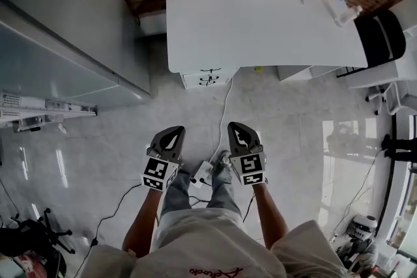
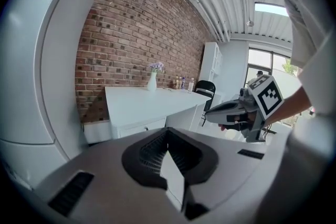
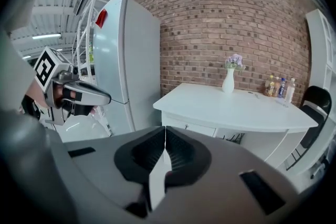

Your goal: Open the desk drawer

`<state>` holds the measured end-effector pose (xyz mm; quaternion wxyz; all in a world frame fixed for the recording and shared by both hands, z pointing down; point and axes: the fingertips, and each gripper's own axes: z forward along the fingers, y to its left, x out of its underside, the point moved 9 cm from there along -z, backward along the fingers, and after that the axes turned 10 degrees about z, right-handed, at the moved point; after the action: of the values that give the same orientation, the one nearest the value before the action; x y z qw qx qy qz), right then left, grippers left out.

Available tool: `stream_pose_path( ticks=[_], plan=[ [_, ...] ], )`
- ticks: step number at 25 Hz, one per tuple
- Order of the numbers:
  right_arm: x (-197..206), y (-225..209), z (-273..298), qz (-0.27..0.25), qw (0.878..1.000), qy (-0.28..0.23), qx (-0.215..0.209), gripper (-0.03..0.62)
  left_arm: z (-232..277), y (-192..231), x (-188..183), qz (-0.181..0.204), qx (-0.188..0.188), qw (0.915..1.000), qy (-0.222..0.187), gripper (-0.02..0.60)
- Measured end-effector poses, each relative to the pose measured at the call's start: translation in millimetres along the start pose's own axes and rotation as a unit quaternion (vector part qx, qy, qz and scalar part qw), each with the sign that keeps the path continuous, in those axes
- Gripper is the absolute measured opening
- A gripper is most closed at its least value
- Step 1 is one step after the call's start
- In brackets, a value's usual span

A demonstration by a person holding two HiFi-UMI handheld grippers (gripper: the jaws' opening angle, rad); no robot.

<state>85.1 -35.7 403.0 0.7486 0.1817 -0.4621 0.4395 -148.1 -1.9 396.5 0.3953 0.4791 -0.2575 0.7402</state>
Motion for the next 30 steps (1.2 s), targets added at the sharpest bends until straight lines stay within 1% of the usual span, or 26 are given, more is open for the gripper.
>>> stream_pose_path(
  ticks=[6, 11, 18, 22, 24, 27, 29, 30],
  plan=[
    [48, -12, 19, -0.004, 0.999, 0.032, -0.009, 0.017, 22, -6, 44, -0.019, -0.006, 0.9997, 0.016, 0.012],
    [99, -24, 28, -0.001, 0.999, 0.052, -0.016, 0.017, 44, -18, 95, -0.038, -0.001, 0.9988, 0.032, 0.012],
    [186, -35, 48, 0.024, 0.996, 0.09, 0.005, 0.017, 77, -29, 174, -0.061, 0.0, 0.9972, 0.044, 0.012],
    [230, -41, 58, 0.03, 0.993, 0.11, 0.007, 0.017, 90, -41, 215, -0.076, 0.002, 0.9956, 0.055, 0.012],
    [244, -45, 63, 0.033, 0.993, 0.116, 0.008, 0.017, 96, -46, 229, -0.08, 0.007, 0.9948, 0.063, 0.012],
    [255, -50, 70, 0.041, 0.993, 0.114, 0.013, 0.017, 100, -46, 240, -0.084, 0.009, 0.994, 0.069, 0.012],
    [260, -51, 73, 0.06, 0.992, 0.113, 0.017, 0.017, 97, -45, 242, -0.082, 0.009, 0.994, 0.072, 0.012],
    [261, -52, 75, 0.078, 0.991, 0.11, 0.02, 0.017, 97, -44, 243, -0.081, 0.009, 0.994, 0.072, 0.012]
  ],
)
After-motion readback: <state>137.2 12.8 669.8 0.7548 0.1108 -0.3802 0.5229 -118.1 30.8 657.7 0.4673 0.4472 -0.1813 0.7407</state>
